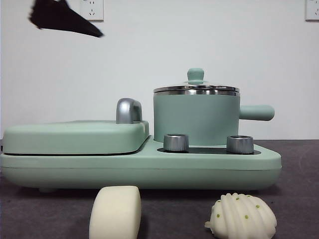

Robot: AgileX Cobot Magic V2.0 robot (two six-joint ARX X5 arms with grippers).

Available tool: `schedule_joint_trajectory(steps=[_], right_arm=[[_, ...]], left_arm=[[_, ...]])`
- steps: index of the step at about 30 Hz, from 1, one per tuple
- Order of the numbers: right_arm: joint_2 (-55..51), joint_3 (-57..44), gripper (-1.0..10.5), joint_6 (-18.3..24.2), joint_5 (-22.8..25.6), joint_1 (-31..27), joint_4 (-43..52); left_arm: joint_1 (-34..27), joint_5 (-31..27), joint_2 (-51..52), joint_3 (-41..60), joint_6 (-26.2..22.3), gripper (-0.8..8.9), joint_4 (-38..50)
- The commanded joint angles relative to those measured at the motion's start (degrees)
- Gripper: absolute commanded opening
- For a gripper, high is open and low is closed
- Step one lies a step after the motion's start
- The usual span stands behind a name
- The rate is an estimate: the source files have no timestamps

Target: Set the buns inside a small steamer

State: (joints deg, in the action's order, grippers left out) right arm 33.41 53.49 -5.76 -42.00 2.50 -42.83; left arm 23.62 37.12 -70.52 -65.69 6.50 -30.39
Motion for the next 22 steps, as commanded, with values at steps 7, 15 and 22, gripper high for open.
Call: schedule_joint_trajectory(steps=[7,15,22], right_arm=[[0.3,1.0,5.0,0.5,0.0,0.0,0.5],[0.3,1.0,5.0,0.5,0.0,0.0,0.5],[0.3,1.0,5.0,0.5,0.1,0.0,0.6]], left_arm=[[5.7,-5.2,-14.5,-17.4,-3.2,4.72,-5.2],[11.1,-15.9,-27.6,-35.4,-9.1,4.71,-18.7],[14.0,-23.3,-38.9,-53.3,-9.3,4.69,-28.2]])
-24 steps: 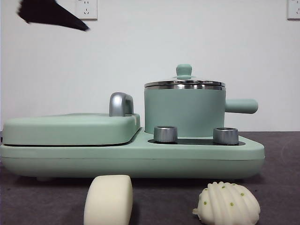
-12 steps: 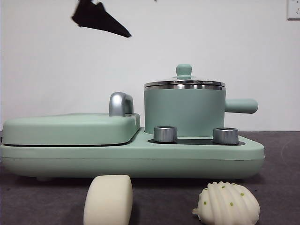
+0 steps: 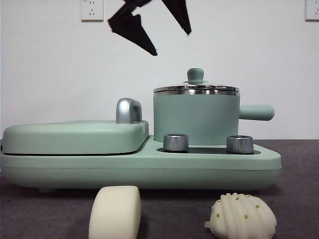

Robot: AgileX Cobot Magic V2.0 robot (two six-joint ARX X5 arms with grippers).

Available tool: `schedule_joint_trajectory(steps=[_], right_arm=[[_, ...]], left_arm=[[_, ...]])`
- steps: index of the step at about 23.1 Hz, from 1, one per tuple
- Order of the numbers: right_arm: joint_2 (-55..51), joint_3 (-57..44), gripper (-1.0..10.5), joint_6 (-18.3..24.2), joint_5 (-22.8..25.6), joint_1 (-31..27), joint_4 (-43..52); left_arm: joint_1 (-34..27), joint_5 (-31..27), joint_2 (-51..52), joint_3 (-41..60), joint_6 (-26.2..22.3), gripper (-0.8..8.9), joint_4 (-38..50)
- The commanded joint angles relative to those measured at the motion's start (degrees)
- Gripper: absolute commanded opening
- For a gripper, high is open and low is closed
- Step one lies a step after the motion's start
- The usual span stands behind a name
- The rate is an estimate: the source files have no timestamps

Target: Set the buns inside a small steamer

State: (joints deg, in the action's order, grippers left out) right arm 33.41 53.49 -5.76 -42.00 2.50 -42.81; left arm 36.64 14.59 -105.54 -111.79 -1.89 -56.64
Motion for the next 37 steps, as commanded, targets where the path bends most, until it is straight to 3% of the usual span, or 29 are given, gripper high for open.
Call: schedule_joint_trajectory(steps=[1,8,16,19,30,37], right_arm=[[0.3,1.0,5.0,0.5,0.1,0.0,0.6],[0.3,1.0,5.0,0.5,0.1,0.0,0.8],[0.3,1.0,5.0,0.6,0.2,0.0,0.8],[0.3,1.0,5.0,0.6,0.2,0.0,0.8],[0.3,1.0,5.0,0.7,0.2,0.0,0.7],[0.3,1.0,5.0,0.7,0.3,0.0,0.7]], left_arm=[[1.4,-0.8,-6.3,-11.0,-0.9,4.68,-3.6],[3.4,-3.3,-19.5,-30.4,-1.0,4.63,-11.7],[4.5,-6.2,-23.5,-30.7,-3.1,4.24,-12.3],[5.1,-8.8,-23.8,-30.6,-3.5,3.64,-12.7],[5.2,-8.8,-25.8,-30.6,-3.7,2.97,-13.6],[6.1,-8.8,-26.1,-30.7,-5.2,0.44,-14.1]])
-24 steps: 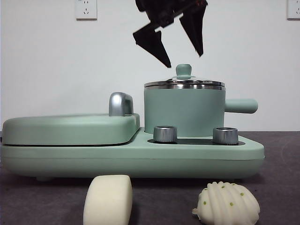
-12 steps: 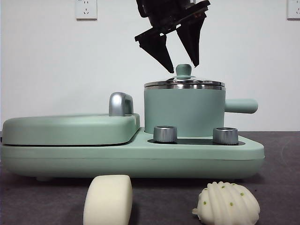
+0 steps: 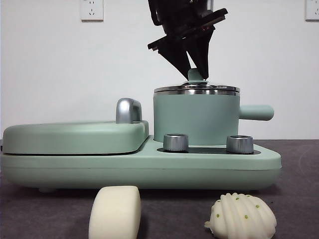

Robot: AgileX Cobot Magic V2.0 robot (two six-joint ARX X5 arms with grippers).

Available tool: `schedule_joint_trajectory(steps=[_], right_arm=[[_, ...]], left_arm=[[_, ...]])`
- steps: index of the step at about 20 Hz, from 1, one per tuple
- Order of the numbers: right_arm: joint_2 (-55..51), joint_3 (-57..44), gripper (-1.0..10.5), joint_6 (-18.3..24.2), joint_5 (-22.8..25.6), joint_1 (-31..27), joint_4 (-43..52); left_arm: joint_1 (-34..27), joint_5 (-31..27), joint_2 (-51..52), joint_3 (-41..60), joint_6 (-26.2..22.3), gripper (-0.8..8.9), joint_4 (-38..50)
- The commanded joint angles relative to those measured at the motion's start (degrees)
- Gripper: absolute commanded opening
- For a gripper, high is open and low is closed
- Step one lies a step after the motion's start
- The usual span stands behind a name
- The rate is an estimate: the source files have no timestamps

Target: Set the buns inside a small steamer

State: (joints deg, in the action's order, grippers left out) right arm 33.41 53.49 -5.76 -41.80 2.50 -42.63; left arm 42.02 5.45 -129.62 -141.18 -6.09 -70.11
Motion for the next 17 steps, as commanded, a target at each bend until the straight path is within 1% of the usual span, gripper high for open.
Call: schedule_joint_trajectory(steps=[1,5,9,13,15,17], right_arm=[[0.3,1.0,5.0,0.7,0.1,0.0,0.6],[0.3,1.0,5.0,0.6,0.1,0.0,0.6],[0.4,1.0,5.0,-0.1,0.0,0.0,0.6],[3.1,1.5,5.0,-5.4,-2.0,0.9,-0.5],[5.3,2.4,4.9,-7.3,-1.7,3.2,-1.2],[7.9,3.3,4.9,-9.4,-0.2,7.3,-1.2]], left_arm=[[0.8,0.3,-2.0,-1.3,-1.0,0.25,-0.6],[0.7,0.0,-2.0,-3.5,-1.0,0.24,-1.3],[0.3,-0.2,-2.0,-8.9,-0.9,0.24,-3.7],[-1.0,-3.1,-2.0,-14.9,-0.7,0.24,-6.0],[-2.5,-3.6,-2.0,-16.9,-0.7,0.24,-7.0],[-4.8,-3.6,-1.9,-17.9,-0.5,0.24,-7.5]])
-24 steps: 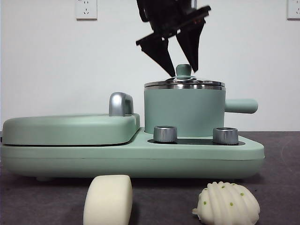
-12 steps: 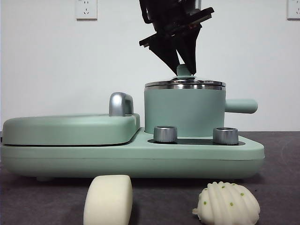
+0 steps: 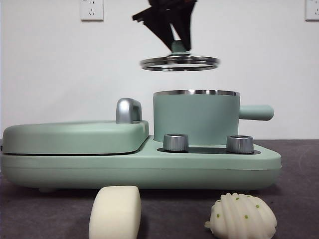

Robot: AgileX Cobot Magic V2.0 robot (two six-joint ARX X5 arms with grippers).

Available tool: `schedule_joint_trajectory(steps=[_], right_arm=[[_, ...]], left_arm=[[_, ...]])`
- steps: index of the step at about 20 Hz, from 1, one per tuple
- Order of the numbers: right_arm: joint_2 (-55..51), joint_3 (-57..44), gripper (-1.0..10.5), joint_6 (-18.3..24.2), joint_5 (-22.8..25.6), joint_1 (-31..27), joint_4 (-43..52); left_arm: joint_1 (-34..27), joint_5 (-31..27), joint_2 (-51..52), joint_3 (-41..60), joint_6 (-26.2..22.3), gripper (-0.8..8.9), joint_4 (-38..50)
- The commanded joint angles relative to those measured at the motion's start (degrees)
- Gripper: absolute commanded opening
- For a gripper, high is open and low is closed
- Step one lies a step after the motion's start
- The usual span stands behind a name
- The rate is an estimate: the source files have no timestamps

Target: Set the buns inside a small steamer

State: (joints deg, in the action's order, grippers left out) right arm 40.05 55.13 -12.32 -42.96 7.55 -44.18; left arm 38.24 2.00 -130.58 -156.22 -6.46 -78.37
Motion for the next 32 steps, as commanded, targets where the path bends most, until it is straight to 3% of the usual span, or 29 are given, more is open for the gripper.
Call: schedule_joint_trajectory(steps=[1,4,9,15,21,28,32], right_arm=[[2.8,2.1,4.9,-3.9,2.9,4.8,0.4],[7.4,2.8,4.9,-7.4,10.5,14.3,0.4],[18.2,2.8,4.9,-13.9,27.7,34.1,0.8],[35.1,2.9,4.9,-19.3,35.9,49.0,5.8],[48.3,3.2,4.8,-21.5,39.8,53.9,12.9],[55.9,3.2,4.1,-21.0,40.0,55.0,16.3],[57.0,3.2,2.1,-19.7,40.3,55.0,16.5]], left_arm=[[-2.2,-0.2,-0.8,-3.0,-0.1,0.24,0.5],[-6.2,-0.2,-0.3,-3.0,1.0,0.24,-0.4],[-13.5,-0.2,-0.2,-3.0,4.6,0.24,0.1],[-18.1,-0.2,-0.2,-3.0,5.1,0.24,-1.0],[-20.2,-0.2,-0.2,-3.0,5.2,0.24,-1.8],[-20.9,-0.2,-0.2,-3.0,5.5,0.24,-1.7],[-21.3,-0.2,-0.2,-3.0,5.5,0.24,-1.8]])
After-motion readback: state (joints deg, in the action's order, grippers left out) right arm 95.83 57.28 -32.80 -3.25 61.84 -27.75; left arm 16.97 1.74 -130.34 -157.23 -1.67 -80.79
